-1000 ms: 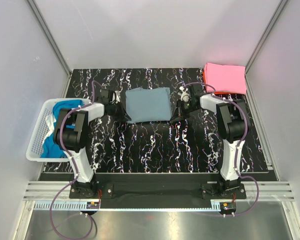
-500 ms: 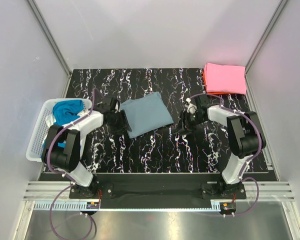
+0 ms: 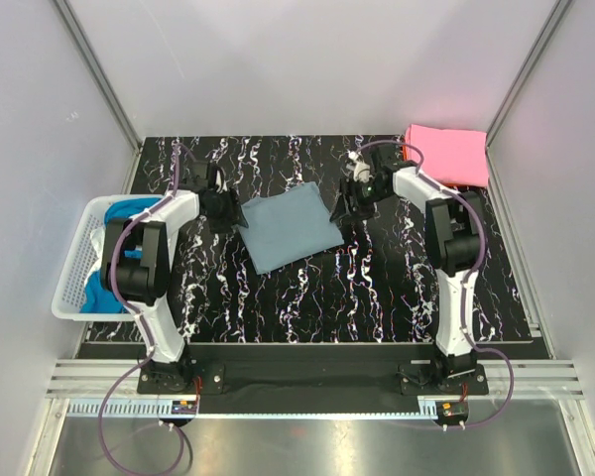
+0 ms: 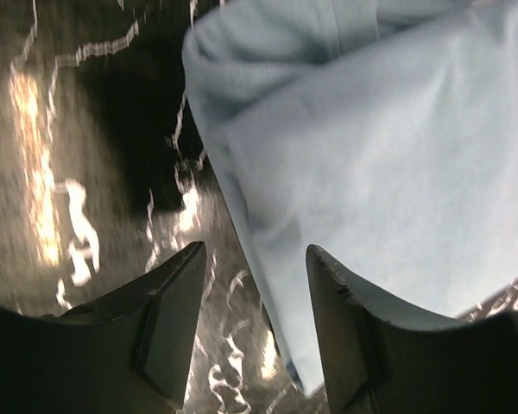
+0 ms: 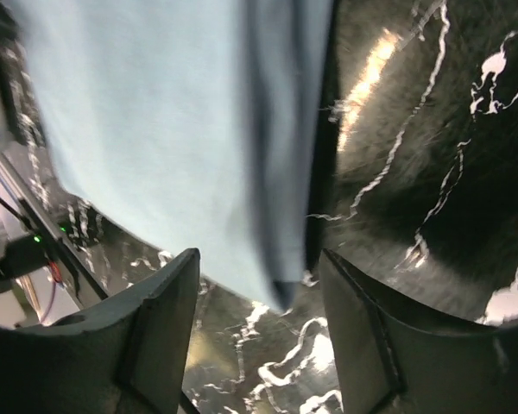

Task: Fold and stack the t-shirts
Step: Fold the tshirt

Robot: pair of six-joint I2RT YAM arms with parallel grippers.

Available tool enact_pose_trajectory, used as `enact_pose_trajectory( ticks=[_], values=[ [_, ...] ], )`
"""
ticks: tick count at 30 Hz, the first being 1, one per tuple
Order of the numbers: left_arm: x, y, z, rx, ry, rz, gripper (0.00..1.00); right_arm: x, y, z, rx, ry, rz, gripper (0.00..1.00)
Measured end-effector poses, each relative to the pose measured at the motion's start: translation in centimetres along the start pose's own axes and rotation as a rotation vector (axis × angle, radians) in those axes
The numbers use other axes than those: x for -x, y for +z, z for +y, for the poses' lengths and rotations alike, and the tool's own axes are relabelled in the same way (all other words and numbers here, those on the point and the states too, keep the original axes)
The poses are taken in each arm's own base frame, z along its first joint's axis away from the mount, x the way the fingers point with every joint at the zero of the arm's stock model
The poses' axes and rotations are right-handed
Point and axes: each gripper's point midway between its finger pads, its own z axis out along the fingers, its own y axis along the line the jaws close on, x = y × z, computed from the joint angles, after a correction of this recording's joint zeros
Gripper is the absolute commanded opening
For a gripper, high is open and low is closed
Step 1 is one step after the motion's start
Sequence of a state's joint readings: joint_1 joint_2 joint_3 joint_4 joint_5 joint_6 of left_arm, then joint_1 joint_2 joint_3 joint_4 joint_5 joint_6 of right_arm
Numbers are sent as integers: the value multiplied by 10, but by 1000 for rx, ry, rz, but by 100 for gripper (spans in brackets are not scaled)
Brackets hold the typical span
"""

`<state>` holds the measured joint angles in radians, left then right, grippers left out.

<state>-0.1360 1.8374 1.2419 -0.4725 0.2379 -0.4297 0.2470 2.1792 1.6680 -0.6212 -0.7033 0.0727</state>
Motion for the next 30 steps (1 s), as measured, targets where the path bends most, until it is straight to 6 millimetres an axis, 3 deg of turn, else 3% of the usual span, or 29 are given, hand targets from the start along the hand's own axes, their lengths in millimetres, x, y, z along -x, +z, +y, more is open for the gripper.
enact_pose_trajectory(
  ticks=[4,7,8,11,12,15,17,18,19,20,21,25,27,30],
  values=[
    [20,14,-3,-1,32,-9,52,-18,16,-15,11,15,81,58],
    [40,23,-8,-10,63,-33,44,-31,19,-15,36,20,104,45],
    [45,25,-10,-13,71,-40,32,-35,19,-14,42,24,110,36],
    [57,31,-12,-17,92,-54,19,-49,19,-13,53,36,121,22],
    [59,34,-13,-18,96,-55,14,-53,19,-12,55,44,125,12],
    [65,41,-14,-19,103,-53,11,-61,20,-13,55,55,122,1],
    [68,45,-14,-22,104,-52,13,-65,21,-13,55,62,119,3],
    [69,46,-15,-25,104,-50,20,-67,20,-12,55,67,117,7],
    [69,47,-16,-31,106,-47,43,-69,19,-11,53,70,112,25],
    [69,48,-17,-39,112,-45,49,-73,17,-10,48,80,112,35],
    [70,49,-18,-45,111,-43,50,-75,14,-10,35,84,110,43],
    [75,45,-26,-94,104,-46,54,-72,2,-7,-12,72,83,55],
    [80,41,-31,-121,103,-52,54,-58,-3,-3,-22,51,53,57],
    [91,35,-38,-162,108,-74,53,-20,-12,7,-28,-9,-16,61]
  ],
)
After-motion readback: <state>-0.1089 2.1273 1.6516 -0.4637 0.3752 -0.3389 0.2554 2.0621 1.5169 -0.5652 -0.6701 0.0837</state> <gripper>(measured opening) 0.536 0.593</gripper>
